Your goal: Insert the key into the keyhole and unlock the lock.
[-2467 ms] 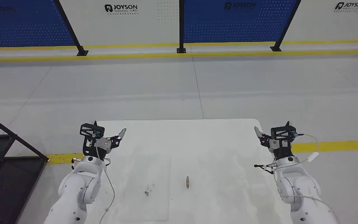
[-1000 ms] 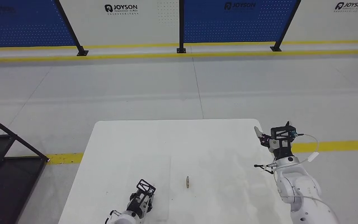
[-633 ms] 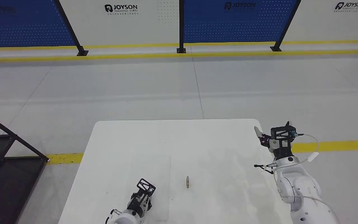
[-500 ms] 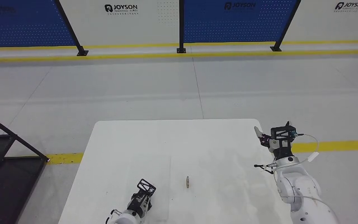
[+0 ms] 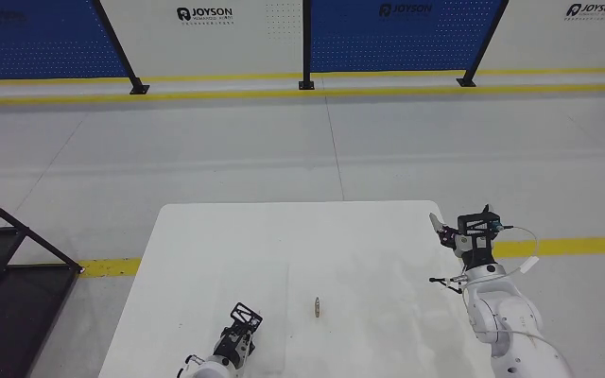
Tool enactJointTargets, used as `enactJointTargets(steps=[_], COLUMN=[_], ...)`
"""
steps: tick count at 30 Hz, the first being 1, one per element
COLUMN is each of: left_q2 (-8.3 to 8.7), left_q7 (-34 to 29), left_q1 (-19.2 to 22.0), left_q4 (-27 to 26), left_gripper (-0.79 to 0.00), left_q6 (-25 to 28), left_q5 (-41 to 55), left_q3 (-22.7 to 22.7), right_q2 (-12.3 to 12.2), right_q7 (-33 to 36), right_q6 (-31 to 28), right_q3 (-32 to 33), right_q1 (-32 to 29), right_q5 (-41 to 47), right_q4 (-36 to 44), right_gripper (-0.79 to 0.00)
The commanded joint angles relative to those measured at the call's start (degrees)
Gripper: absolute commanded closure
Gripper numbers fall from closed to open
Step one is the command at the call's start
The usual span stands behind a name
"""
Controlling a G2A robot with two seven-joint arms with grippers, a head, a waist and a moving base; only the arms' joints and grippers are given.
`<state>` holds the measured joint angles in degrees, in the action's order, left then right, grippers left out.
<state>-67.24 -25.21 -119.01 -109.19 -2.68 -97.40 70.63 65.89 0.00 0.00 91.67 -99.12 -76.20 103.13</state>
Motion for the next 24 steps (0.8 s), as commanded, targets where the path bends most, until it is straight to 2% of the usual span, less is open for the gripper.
enactJointTargets(steps=[1,3,9,14,24], left_q2=[0.02,0.04,0.11,0.35,1.14], left_q7=[0.0,0.0,0.4,1.5,-0.4], left_q1=[-0.1,-0.1,-0.3,-1.9,-4.7], left_q4=[-0.2,-0.3,-0.8,-3.5,-7.6], left_gripper=[-0.058,0.000,0.000,0.000,0.000], left_q6=[0.0,0.0,0.1,0.6,6.2], left_q5=[0.0,0.0,0.4,1.3,4.9], left_q3=[0.1,0.2,0.9,2.4,7.2], right_q2=[0.0,0.0,0.0,0.0,0.0], right_q7=[0.0,0.0,0.0,0.0,0.0], right_q6=[0.0,0.0,0.0,0.0,0.0], right_q3=[0.0,0.0,0.0,0.0,0.0], right_q1=[0.0,0.0,0.0,0.0,0.0], right_q5=[0.0,0.0,0.0,0.0,0.0], right_q4=[0.0,0.0,0.0,0.0,0.0], right_gripper=[-0.785,-0.785,-0.785,-0.785,-0.785])
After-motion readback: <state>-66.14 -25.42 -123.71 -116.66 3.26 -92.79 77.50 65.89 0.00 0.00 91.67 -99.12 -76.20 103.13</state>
